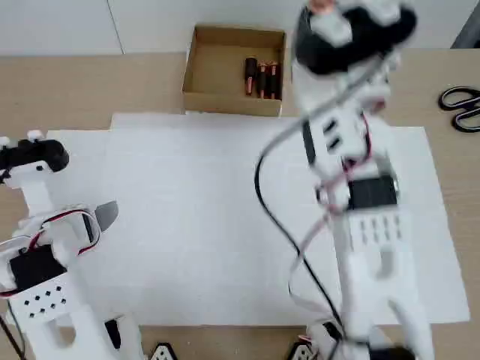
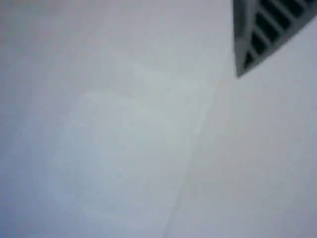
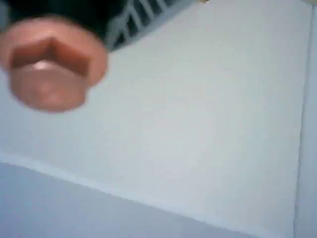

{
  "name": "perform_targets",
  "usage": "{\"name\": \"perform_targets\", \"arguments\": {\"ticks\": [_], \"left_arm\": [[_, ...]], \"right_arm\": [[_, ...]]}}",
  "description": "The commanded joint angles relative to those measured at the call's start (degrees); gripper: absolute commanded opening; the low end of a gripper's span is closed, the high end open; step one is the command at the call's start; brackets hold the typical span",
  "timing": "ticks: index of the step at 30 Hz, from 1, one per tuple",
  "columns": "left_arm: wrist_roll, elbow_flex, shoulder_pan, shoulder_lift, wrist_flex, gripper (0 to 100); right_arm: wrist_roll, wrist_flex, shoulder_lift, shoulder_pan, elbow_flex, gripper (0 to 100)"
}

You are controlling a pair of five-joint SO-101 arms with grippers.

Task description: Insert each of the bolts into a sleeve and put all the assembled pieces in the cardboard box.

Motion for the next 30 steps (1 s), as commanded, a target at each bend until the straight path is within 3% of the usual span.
{"name": "perform_targets", "arguments": {"ticks": [1,8,15,22,30], "left_arm": [[0.53,2.24,-0.26,-0.53,0.18,34],[0.53,4.26,-0.35,-0.53,0.26,34],[0.53,4.26,-0.26,-0.53,0.26,34],[0.62,4.26,-0.26,-0.53,0.35,34],[0.62,4.44,-0.26,-0.53,0.35,34]], "right_arm": [[0.18,-1.89,20.26,0.22,-19.52,0.4],[0.18,-2.15,54.99,0.31,-44.75,0.4],[0.18,-1.71,79.96,-1.71,-66.81,0.4],[0.18,-1.63,95.25,-4.18,-78.68,0.4],[0.18,-1.63,102.37,-5.32,-84.40,0.9]]}}
